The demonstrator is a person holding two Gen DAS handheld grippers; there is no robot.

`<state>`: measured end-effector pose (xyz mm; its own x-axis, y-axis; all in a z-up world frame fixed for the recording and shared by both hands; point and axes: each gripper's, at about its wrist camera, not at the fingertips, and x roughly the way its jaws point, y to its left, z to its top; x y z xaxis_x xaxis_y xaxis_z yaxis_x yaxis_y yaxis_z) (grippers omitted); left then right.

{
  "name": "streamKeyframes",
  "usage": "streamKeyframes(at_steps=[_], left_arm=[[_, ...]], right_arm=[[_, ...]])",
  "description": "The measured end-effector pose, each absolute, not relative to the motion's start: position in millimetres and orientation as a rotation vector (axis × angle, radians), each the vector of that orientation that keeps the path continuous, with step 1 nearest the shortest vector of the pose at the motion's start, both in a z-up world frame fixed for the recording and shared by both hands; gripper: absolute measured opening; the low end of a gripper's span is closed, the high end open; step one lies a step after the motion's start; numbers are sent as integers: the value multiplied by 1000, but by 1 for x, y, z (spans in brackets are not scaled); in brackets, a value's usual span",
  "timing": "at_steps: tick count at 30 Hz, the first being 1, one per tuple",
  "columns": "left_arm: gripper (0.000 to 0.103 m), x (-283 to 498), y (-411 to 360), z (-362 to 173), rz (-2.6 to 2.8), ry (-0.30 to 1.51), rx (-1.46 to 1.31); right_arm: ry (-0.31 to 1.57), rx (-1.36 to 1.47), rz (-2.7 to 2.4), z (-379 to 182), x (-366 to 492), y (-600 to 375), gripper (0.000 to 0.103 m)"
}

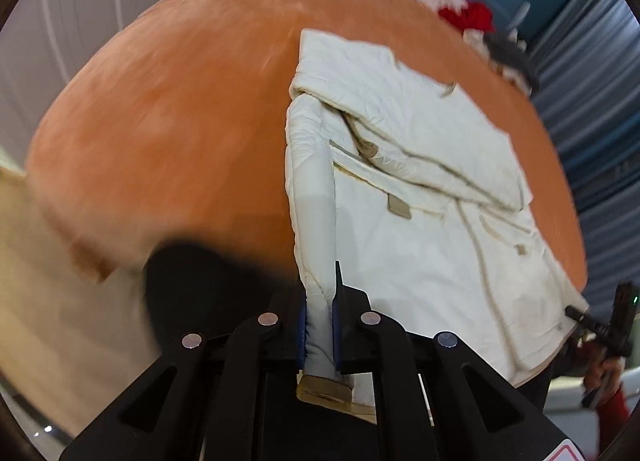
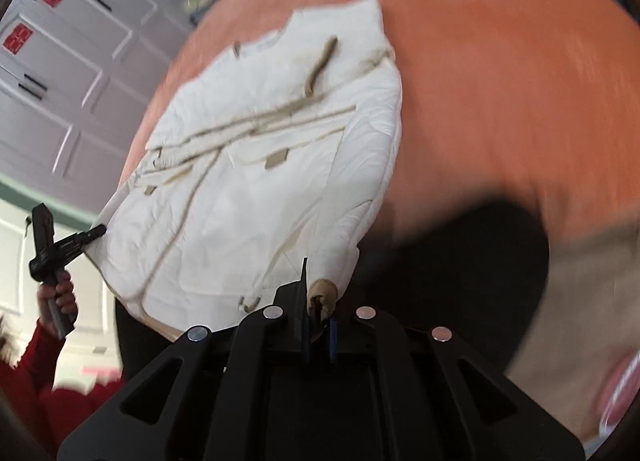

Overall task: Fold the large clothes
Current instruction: 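Lift the jacket by the collar with both tools and fold it in half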

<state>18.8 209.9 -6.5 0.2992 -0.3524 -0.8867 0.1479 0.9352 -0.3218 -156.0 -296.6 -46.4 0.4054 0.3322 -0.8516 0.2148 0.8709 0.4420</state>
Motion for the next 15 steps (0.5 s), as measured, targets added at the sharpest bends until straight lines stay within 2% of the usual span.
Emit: streamKeyframes(at_steps=[4, 7, 15], left_arm=[[7, -44, 234, -12, -283, 1311, -238], [7, -54, 239, -15, -249, 1312, -286], [7, 9, 216, 38, -289, 1076, -302]], right_arm=[[1265, 578, 92, -52, -208, -280, 5], [1260, 569, 91, -51, -208, -280, 5], [954, 468, 102, 25, -121, -296, 5]])
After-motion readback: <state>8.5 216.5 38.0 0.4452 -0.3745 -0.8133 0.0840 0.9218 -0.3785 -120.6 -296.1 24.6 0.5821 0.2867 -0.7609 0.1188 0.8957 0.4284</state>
